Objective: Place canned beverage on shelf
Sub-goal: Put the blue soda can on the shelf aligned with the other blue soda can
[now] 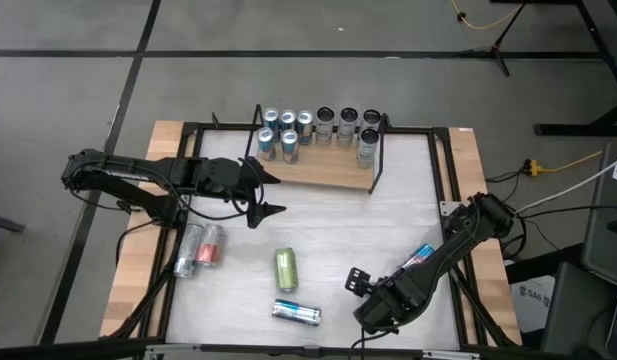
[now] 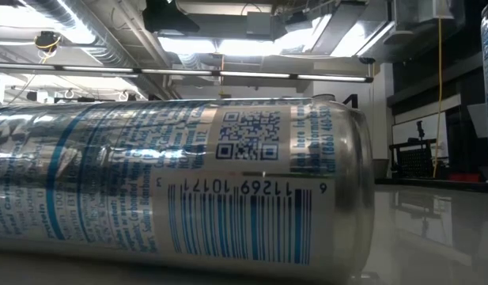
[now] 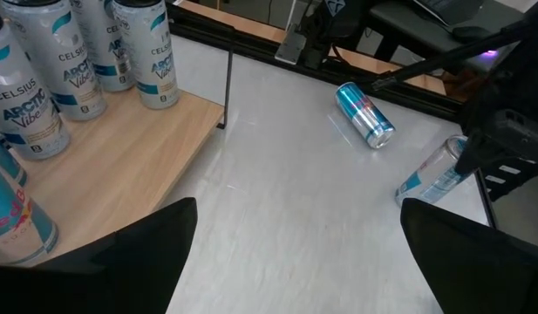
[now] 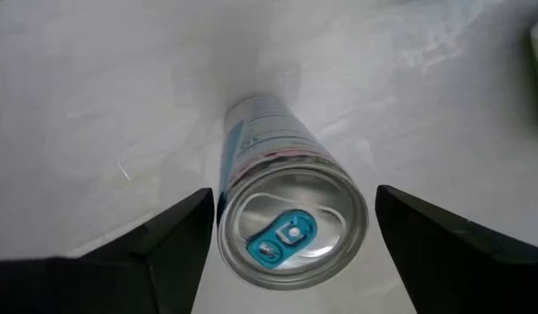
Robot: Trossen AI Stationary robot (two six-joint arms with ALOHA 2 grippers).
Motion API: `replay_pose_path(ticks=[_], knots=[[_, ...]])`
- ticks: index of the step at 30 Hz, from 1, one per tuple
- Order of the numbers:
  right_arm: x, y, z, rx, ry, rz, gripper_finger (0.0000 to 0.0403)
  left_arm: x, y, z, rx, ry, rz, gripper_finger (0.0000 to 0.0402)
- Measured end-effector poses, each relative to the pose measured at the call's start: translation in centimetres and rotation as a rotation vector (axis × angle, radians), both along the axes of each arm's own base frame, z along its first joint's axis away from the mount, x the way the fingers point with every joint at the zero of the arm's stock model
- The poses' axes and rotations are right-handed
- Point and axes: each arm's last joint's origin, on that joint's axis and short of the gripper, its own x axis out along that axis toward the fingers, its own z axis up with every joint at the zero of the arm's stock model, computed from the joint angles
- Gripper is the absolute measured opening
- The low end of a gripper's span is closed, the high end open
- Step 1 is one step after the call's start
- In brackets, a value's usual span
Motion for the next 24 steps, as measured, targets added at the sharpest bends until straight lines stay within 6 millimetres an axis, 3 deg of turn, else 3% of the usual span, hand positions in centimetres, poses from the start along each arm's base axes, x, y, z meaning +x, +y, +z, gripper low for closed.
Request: replay_pose_path(ticks=[11,20,24], knots=[[0.2,0.1,-1.1,0.021,-0.017,-0.073,0.0304,0.0,0.0,0.0,0.000,0.000,0.000,0.0396],[0.3,-0.1,-1.1,0.016,-0.018,-0.093,0.0232,0.0,0.0,0.0,0.001,0.001,-0.001,0.0396],[0.7,-0.6,-1.1,0.022,-0.018,-0.179,0.0223,0.0,0.0,0.0,0.002,0.001,-0.001,0.0396]])
